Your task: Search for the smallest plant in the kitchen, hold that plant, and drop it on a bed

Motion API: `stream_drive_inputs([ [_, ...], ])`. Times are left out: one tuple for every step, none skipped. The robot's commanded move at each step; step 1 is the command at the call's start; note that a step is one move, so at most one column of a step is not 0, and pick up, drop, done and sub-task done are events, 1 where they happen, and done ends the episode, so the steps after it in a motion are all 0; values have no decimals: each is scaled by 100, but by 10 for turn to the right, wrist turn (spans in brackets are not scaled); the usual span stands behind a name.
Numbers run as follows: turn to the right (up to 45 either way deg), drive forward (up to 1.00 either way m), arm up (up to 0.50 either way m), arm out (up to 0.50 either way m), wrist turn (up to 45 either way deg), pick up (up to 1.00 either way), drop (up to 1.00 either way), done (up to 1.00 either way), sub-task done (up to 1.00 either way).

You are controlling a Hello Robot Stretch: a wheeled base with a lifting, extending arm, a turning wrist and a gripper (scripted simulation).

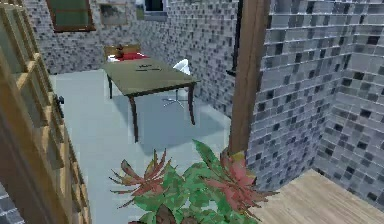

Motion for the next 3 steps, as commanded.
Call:
stream_drive_inputs([
  [-120, 0, 0, 0, 0, 0, 0, 0, 0],
  [0, 45, 0, 0, 0, 0, 0, 0, 0],
  [-180, 0, 0, 0, 0, 0, 0, 0, 0],
])
